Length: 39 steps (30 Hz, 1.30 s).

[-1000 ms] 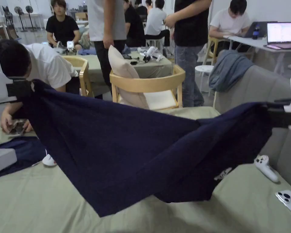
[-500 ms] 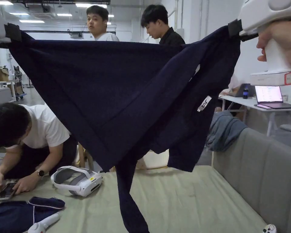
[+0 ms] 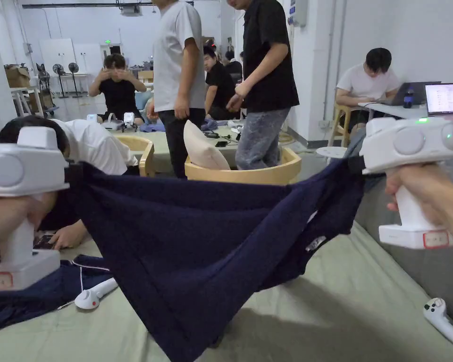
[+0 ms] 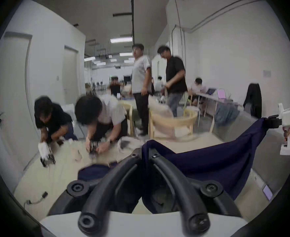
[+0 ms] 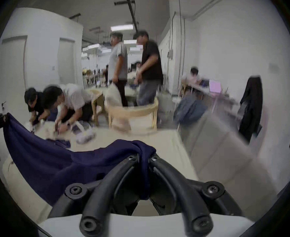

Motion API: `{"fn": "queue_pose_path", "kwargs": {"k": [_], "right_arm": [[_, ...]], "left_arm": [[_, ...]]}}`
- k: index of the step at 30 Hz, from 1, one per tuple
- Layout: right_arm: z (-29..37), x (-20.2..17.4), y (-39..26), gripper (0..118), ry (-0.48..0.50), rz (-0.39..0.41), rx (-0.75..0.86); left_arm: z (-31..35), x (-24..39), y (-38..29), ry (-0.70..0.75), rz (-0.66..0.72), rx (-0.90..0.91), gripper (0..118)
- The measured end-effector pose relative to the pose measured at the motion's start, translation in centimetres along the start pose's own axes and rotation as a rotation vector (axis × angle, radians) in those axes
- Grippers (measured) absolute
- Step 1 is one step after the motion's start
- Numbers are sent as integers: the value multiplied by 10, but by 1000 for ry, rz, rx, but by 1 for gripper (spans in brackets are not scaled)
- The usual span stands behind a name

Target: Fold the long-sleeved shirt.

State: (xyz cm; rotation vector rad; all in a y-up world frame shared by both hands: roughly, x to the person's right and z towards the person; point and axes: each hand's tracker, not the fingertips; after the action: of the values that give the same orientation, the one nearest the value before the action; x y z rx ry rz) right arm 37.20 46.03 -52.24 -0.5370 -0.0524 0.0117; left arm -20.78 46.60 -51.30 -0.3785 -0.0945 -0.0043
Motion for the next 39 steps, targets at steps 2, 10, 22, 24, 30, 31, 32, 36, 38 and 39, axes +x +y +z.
{"fn": "queue_pose_path", "kwargs": {"k": [2, 10, 22, 24, 30, 31, 32, 36, 38, 39], "right_arm": [[-22, -6, -48, 7, 21, -6, -72], [11, -2, -135, 7, 77, 4, -102], [86, 7, -366, 7, 105, 243, -510], [69, 1, -401, 7, 81, 357, -641], [61, 1, -410, 56, 46, 246, -603], [66, 4, -405, 85, 26, 251, -586], [74, 7, -399, 112, -9, 274, -557], [121, 17, -364, 117, 52, 232, -423], [132, 23, -352, 116, 57, 166, -396], [138, 23, -346, 110, 70, 139, -384]], "left_arm": [[-19, -3, -47, -3, 20, -90, 10], [27, -11, -138, -32, 70, -122, 10], [186, 51, -371, -45, -59, -528, 10], [178, 58, -409, -42, -77, -597, 10], [176, 65, -429, -59, -31, -662, 83], [180, 64, -426, -64, -16, -682, 104], [185, 61, -424, -69, -11, -696, 111], [216, 42, -392, -91, 77, -556, 106], [220, 33, -376, -45, 113, -513, 105], [223, 25, -366, -27, 128, -490, 100]]}}
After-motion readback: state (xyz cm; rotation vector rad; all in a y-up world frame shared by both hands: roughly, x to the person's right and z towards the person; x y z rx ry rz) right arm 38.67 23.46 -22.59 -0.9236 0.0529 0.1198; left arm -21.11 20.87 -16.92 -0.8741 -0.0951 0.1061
